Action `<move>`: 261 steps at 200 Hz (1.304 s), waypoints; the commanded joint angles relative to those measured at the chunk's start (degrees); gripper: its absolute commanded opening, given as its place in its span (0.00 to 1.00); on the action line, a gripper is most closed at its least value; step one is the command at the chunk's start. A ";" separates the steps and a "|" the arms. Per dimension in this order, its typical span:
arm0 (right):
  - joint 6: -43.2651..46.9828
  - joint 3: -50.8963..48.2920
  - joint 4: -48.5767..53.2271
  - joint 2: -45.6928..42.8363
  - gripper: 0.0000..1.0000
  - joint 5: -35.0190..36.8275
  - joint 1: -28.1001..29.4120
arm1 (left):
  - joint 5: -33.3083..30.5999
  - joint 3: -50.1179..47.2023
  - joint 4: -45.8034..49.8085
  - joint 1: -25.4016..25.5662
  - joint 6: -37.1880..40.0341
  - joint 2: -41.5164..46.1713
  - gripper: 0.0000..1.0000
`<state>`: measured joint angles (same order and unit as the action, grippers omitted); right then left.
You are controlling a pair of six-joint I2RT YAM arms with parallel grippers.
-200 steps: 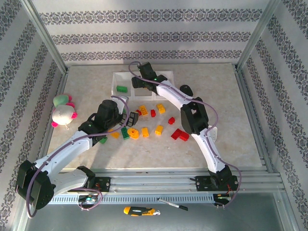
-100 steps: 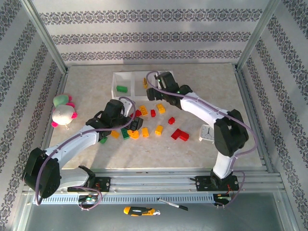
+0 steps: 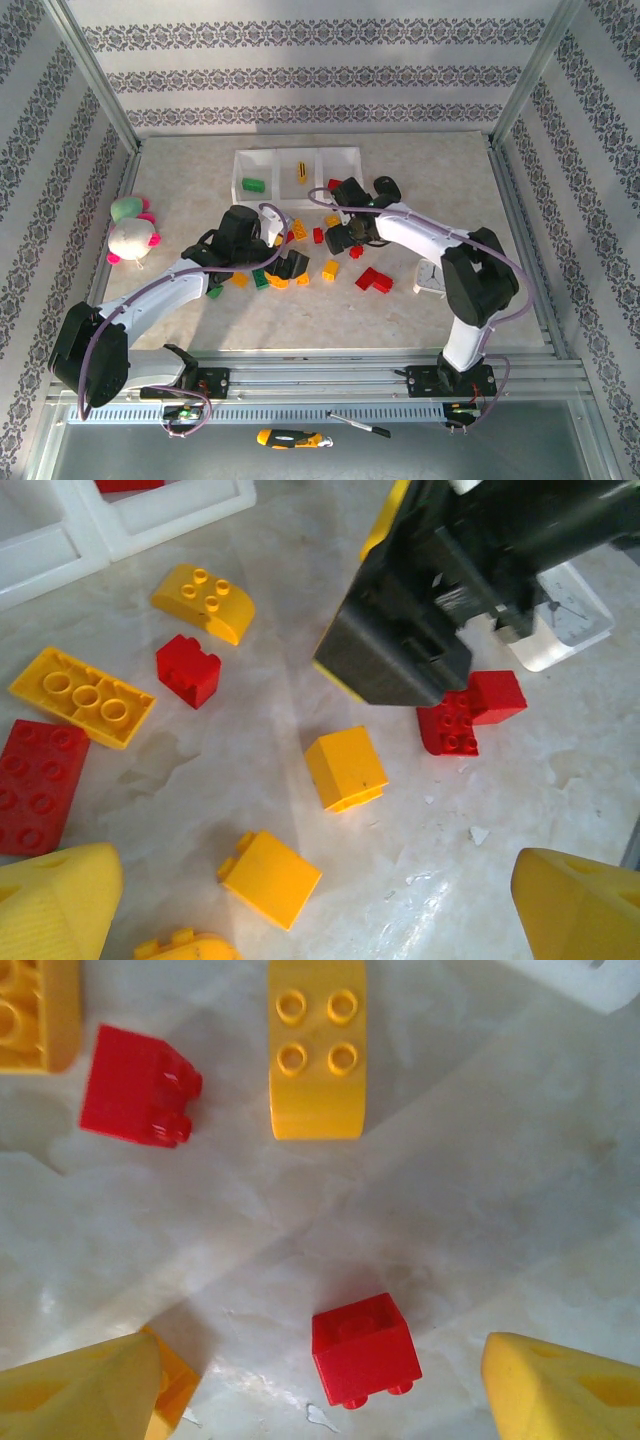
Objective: Sort the legos into containers by color
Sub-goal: Pick up the lego from the center of the table.
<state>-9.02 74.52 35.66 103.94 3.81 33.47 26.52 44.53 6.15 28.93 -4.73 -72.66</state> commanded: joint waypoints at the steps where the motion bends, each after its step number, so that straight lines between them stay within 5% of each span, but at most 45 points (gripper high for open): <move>1: 3.74 3.26 7.64 3.49 0.82 1.76 -0.60 | 3.77 0.56 -2.12 0.96 1.66 0.87 0.99; 53: 5.46 6.31 10.50 9.04 0.76 1.46 -1.82 | 3.84 0.00 -2.70 0.97 1.02 1.47 0.99; 148: 4.79 8.16 11.31 8.55 0.37 2.72 -1.77 | 2.04 -0.23 -3.09 1.52 1.30 1.91 0.99; 261: 1.16 19.83 -2.38 5.93 0.31 6.68 -2.02 | -0.77 -3.09 -6.31 1.94 0.77 3.09 0.99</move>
<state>-5.72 89.91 39.11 108.55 6.87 32.47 26.89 42.26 2.76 30.06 -4.51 -71.35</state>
